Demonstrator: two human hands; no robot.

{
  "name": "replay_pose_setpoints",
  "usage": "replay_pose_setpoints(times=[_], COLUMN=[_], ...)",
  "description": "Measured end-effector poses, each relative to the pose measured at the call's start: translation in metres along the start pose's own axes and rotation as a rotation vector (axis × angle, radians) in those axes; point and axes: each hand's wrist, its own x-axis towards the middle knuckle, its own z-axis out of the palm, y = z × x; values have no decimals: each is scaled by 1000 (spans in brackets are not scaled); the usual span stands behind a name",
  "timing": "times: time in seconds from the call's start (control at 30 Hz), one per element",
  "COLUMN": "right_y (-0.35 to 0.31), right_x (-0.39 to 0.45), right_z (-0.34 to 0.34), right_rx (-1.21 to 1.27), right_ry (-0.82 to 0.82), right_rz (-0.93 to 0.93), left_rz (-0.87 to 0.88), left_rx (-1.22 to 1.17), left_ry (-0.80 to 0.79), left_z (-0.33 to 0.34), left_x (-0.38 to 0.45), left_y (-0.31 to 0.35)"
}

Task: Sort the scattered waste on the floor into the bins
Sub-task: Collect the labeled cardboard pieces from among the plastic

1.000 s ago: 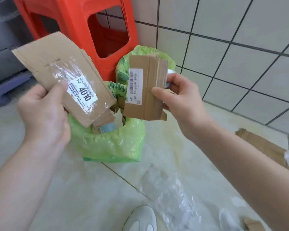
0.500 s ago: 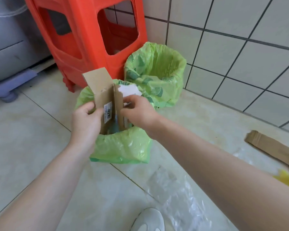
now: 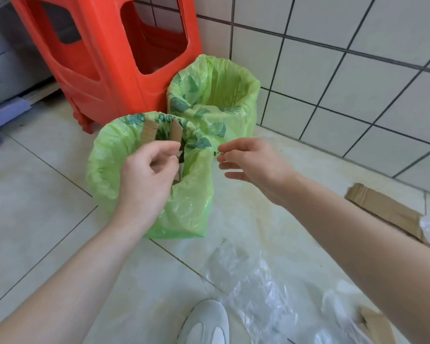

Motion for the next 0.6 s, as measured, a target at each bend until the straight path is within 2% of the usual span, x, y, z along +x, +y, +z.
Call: replay_pose_setpoints(times=[0.2, 0.3, 0.43, 0.6], right_y=[65, 113, 166, 197], right_x=[-26, -45, -73, -93], right_z=[-67, -100, -152, -199], right_rx=[-16, -128, -303, -283], right_ry=[74, 122, 211, 331], right_rz=[161, 266, 377, 467], left_rz=[130, 168, 123, 23], left_rx=[4, 55, 119, 235], left_ry=[-300, -471, -721, -903], left_z=[70, 107, 156, 210], left_x=[-37, -56, -79, -90], left_y=[11, 1, -14, -12])
